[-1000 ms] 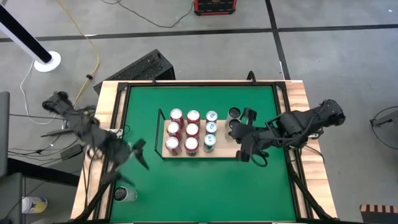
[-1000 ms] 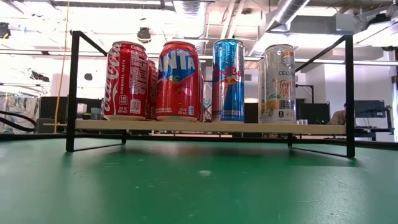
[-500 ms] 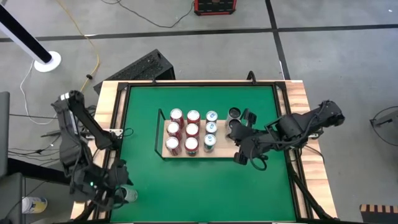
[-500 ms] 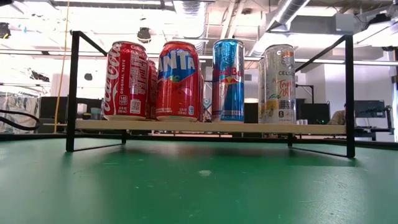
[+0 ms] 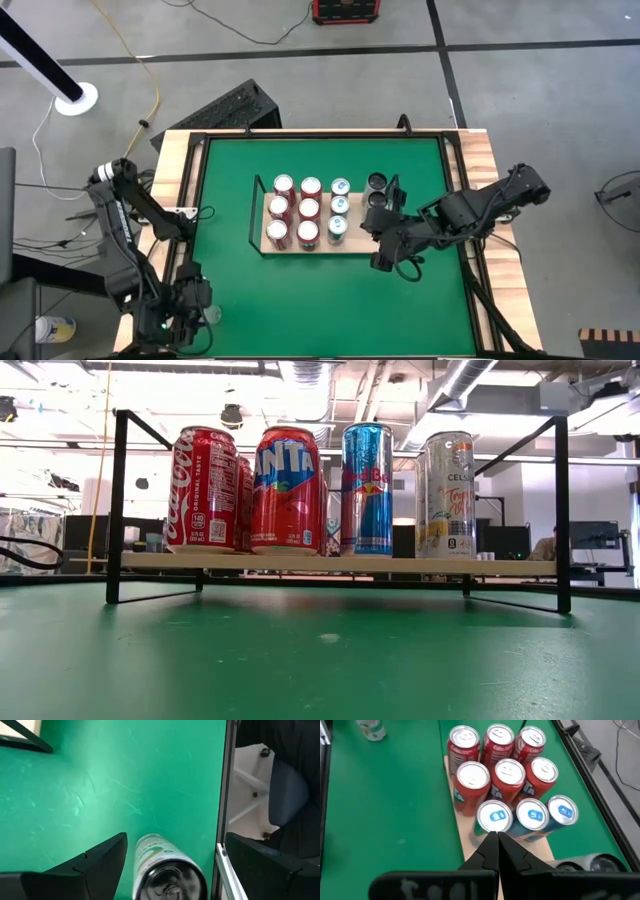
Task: Place canned beverage on shelf
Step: Put the white-yellow soda can on the shelf aligned with the other white-yellow soda cans
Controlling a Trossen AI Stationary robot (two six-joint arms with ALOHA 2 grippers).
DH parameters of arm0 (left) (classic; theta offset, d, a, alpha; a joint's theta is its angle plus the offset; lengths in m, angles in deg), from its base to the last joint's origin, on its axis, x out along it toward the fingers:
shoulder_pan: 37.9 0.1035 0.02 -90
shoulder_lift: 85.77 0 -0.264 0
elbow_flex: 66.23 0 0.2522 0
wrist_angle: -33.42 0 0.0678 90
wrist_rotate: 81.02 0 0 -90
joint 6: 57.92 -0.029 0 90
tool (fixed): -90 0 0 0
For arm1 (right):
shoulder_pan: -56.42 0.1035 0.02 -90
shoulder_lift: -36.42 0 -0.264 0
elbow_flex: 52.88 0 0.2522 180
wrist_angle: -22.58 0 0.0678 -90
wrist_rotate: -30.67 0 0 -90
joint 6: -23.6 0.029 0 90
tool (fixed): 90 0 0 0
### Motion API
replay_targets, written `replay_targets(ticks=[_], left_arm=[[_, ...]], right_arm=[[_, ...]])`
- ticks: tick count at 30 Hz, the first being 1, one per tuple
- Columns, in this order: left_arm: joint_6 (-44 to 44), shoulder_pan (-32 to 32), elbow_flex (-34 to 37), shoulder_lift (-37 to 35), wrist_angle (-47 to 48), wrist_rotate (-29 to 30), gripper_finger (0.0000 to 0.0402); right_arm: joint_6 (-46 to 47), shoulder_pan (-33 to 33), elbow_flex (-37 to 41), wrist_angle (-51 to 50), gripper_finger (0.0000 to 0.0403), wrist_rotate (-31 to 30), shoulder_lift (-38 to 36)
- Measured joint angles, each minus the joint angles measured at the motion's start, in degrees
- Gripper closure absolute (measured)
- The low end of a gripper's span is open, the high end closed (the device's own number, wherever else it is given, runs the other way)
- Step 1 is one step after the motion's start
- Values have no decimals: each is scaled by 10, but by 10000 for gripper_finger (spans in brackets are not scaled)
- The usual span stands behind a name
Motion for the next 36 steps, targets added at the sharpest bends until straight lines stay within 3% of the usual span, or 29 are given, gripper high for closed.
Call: replay_targets(ticks=[15, 24, 29, 32, 36], left_arm=[[46, 0, 24, 16, 8, -49, 81], [88, 0, 24, 43, 6, -132, 81], [106, 3, 24, 43, 6, -130, 83], [114, 3, 24, 43, 9, -132, 100], [105, 3, 24, 43, 10, -134, 151]], right_arm=[[-11, 18, 0, 4, 382, 0, 8], [-22, 17, 0, 0, 382, -2, 8], [-25, 26, 0, -4, 382, -14, 8], [-16, 38, 0, -12, 382, -33, 8], [9, 57, 0, -30, 382, -54, 8]])
